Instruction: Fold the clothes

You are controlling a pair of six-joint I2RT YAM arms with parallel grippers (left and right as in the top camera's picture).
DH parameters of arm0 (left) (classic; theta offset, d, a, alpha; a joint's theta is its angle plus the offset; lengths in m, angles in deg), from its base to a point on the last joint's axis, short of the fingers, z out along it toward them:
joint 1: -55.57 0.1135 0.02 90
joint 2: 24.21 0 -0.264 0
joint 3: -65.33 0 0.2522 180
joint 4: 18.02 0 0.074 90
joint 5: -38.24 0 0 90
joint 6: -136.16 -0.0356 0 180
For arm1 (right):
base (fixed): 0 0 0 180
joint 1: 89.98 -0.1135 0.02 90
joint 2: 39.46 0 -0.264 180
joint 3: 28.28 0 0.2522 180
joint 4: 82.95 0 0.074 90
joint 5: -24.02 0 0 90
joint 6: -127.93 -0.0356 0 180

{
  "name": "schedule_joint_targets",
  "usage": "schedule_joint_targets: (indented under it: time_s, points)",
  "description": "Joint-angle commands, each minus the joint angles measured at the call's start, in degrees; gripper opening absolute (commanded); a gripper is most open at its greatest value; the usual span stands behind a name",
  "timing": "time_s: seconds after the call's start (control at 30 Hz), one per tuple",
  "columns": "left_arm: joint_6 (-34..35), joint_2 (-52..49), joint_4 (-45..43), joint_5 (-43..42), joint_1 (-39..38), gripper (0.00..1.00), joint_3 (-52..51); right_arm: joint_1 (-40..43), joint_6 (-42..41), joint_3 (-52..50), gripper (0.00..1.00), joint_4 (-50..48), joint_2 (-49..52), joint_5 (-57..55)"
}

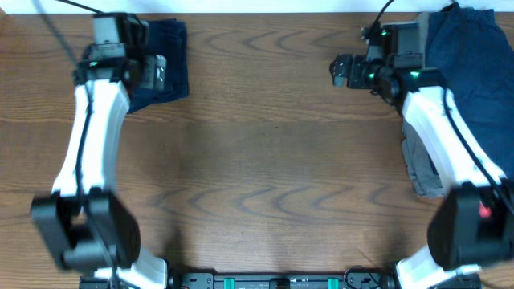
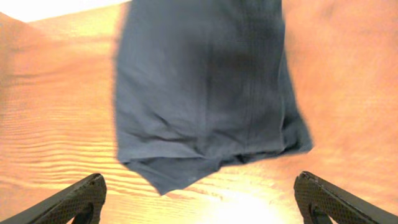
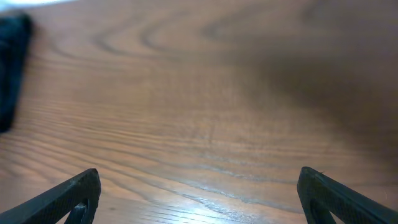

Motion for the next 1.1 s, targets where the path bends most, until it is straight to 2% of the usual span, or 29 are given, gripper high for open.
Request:
schedule_joint_targets:
  time_s: [0.0, 0.47, 0.6, 0.77, 0.87, 1.07]
  points:
    - [7.9, 3.4, 0.9, 0.6, 0.0, 0.98, 0.5, -0.8, 2.3, 0.6, 0.99, 1.5, -7.7, 0.2]
    - [8.1, 4.4, 0.9, 0.7, 0.0, 0.98, 0.5, -0.8, 2.1, 0.5, 0.99, 7.8, -36.1, 5.0]
    - [8.1, 4.4, 0.9, 0.7, 0.0, 0.98, 0.5, -0.8, 2.1, 0.5, 0.99, 8.7, -42.1, 4.9]
    - [8.1, 4.4, 0.9, 0.6, 0.0, 0.98, 0.5, -0.7, 3.6, 0.5, 0.99, 14.8, -47.6, 2.9]
    - [8.1, 4.4, 0.9, 0.6, 0.0, 0.98, 0.5, -0.7, 7.0, 0.5, 0.99, 17.4, -49.7, 1.0]
    - [8.1, 4.4, 0.9, 0.6, 0.0, 0.98, 0.5, -0.5, 19.3, -0.7, 0.99, 20.4, -50.2, -0.5]
